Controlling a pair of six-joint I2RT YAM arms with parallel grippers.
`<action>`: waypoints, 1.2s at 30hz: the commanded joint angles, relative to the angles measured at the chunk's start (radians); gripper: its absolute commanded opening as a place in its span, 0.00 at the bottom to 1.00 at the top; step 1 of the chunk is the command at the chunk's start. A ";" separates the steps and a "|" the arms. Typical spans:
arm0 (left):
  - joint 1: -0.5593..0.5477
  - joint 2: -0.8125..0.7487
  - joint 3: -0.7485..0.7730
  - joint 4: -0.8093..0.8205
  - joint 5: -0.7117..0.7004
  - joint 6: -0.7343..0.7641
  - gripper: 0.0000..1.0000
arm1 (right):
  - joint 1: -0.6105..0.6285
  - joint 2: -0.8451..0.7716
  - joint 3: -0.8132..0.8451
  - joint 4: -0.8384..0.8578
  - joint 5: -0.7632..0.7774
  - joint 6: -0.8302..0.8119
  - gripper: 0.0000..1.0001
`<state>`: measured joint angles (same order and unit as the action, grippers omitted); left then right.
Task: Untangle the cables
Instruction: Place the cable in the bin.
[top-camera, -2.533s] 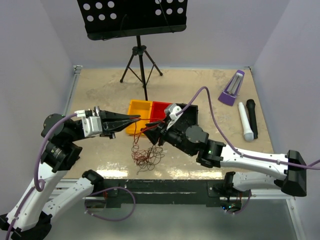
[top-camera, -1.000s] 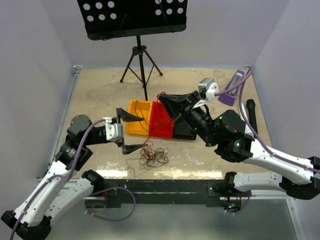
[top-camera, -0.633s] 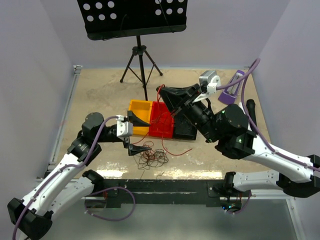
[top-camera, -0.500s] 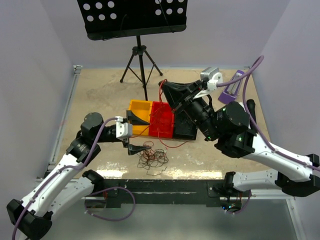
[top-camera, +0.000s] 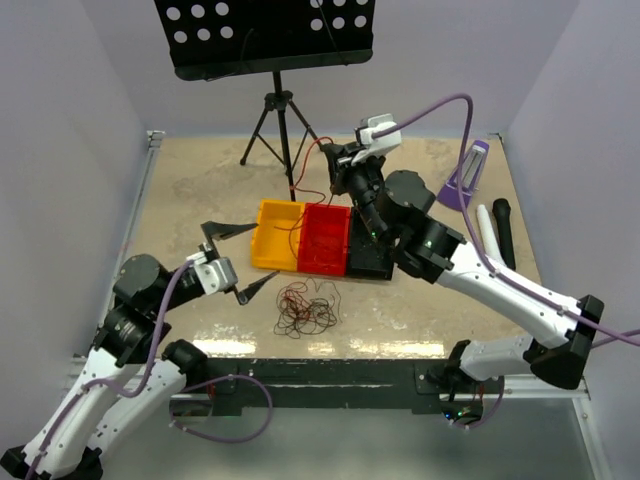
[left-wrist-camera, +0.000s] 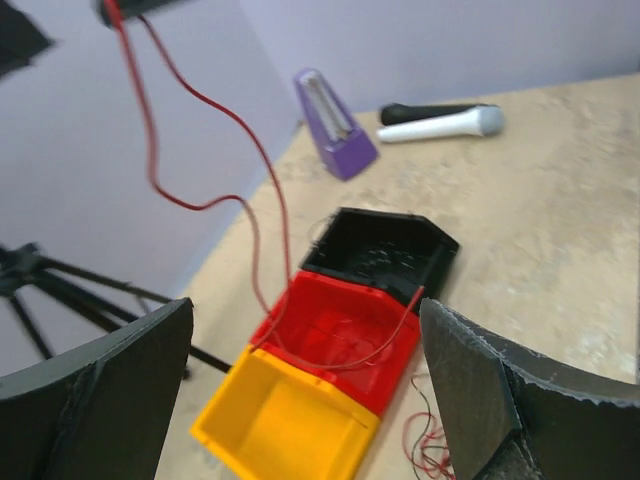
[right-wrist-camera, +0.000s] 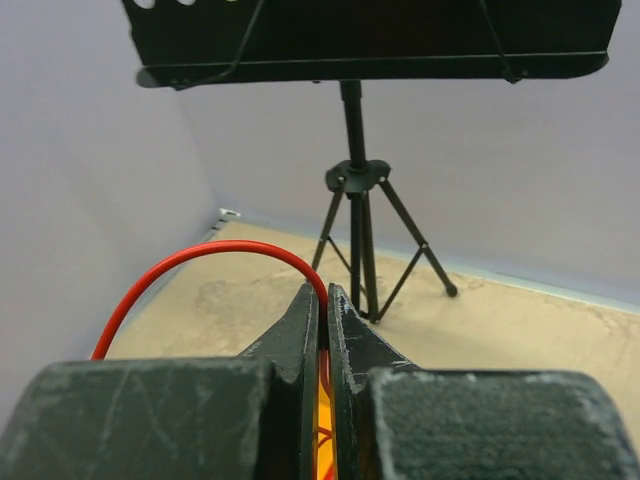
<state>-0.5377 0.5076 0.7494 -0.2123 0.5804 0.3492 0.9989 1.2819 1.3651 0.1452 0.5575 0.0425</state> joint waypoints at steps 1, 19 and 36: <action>0.002 -0.052 0.007 0.093 -0.235 -0.087 1.00 | -0.039 0.060 -0.004 0.077 -0.031 0.025 0.00; 0.002 -0.073 0.022 0.054 -0.152 -0.099 1.00 | -0.169 0.322 -0.057 0.157 0.080 0.085 0.00; 0.002 -0.060 -0.008 0.088 -0.108 -0.147 1.00 | -0.249 0.306 -0.156 0.059 0.305 0.134 0.00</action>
<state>-0.5377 0.4412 0.7540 -0.1715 0.4496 0.2440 0.7803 1.6531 1.2194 0.1864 0.8215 0.1574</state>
